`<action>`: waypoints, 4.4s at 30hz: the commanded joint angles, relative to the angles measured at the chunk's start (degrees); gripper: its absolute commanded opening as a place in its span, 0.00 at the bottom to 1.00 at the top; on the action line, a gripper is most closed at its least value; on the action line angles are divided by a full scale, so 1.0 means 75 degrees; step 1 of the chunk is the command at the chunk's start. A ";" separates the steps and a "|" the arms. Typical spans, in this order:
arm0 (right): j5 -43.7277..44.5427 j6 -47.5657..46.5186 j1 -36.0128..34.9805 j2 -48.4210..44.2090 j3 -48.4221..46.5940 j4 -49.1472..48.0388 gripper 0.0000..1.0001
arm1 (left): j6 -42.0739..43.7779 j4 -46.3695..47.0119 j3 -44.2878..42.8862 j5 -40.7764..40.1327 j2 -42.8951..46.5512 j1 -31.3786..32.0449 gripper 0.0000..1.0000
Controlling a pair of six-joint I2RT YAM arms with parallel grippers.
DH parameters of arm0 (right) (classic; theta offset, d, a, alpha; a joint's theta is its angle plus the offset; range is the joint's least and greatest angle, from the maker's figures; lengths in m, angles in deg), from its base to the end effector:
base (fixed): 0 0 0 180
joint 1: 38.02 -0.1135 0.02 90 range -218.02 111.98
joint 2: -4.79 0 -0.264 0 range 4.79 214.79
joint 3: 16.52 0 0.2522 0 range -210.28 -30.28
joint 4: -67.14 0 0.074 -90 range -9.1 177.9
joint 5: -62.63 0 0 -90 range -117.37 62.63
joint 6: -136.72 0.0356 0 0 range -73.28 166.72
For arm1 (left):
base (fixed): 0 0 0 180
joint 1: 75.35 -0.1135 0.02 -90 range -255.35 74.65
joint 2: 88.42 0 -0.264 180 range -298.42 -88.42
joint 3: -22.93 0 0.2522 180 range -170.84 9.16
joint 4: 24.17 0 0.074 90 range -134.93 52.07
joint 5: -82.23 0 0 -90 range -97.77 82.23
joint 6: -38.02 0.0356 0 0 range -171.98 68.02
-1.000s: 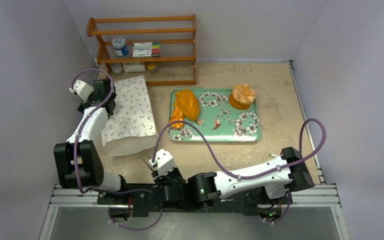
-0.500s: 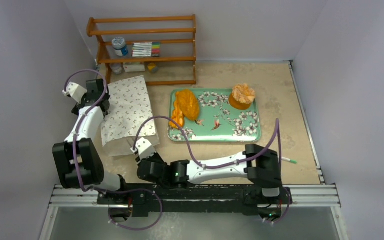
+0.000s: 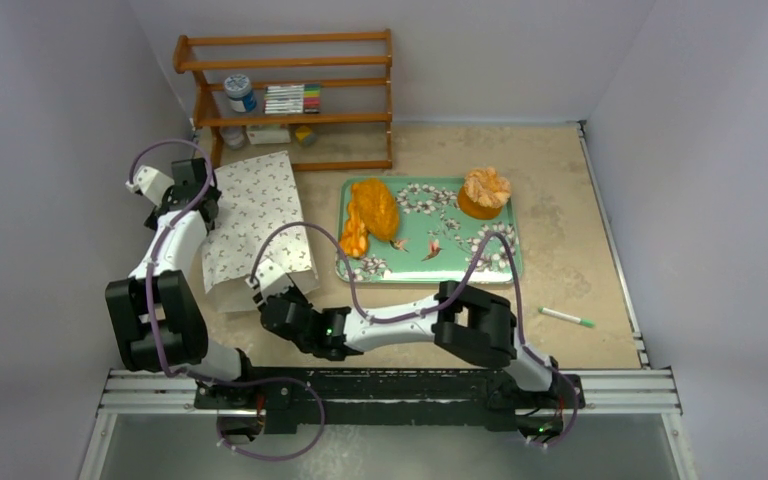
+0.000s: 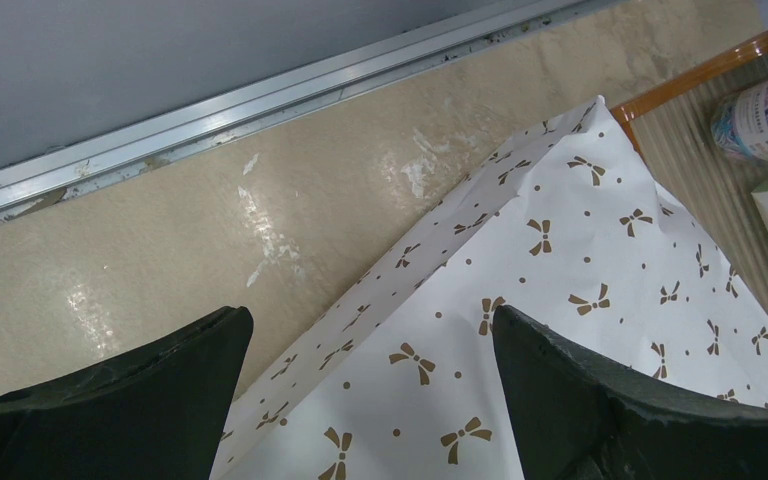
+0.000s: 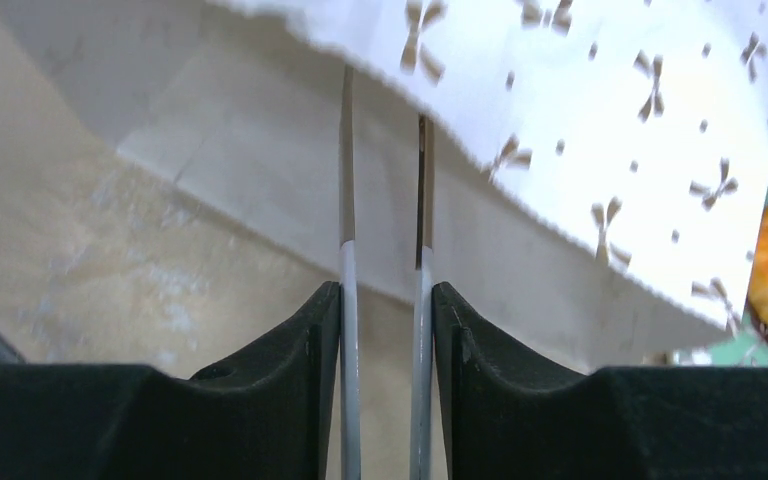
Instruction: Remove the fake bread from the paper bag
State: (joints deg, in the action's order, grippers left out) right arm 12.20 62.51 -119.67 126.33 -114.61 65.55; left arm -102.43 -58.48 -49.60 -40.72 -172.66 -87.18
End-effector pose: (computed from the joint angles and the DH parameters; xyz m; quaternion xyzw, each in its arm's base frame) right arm 0.0927 0.4752 0.2004 -0.2646 0.7573 0.2112 0.5585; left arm 0.3020 0.0830 0.2502 -0.5507 0.7061 0.1294 0.4258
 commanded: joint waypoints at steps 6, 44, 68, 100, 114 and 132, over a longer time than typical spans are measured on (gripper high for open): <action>0.0596 -0.0933 0.0446 0.0705 -0.1291 -0.1384 0.41 | -0.0192 0.0319 -0.0106 0.0259 -0.0198 -0.0175 0.92; 0.0832 -0.1445 0.1078 0.2343 -0.3716 -0.0636 0.55 | -0.0292 0.0618 0.0043 0.0520 -0.0496 -0.0230 0.92; -0.0991 -0.0157 0.1059 0.2830 -0.3404 0.0294 0.72 | -0.0260 0.0793 0.0276 0.0503 -0.0595 -0.0227 0.92; -0.0484 -0.0115 0.0912 0.1331 -0.1634 -0.0319 0.09 | -0.0291 0.0800 0.0230 0.0600 -0.0636 -0.0219 0.92; -0.0593 0.0546 0.0277 0.0009 -0.0829 0.1489 0.00 | -0.0419 0.0895 0.0129 0.0761 -0.0830 -0.0140 0.91; -0.0707 0.1579 -0.0713 -0.2559 0.1377 0.3389 0.00 | -0.0479 0.0735 -0.0461 0.0426 -0.1208 0.0392 0.91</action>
State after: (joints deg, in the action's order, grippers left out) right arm 6.78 71.80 -123.40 112.21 -104.65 87.84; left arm -104.99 -53.54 -49.62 -36.31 -181.06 -85.61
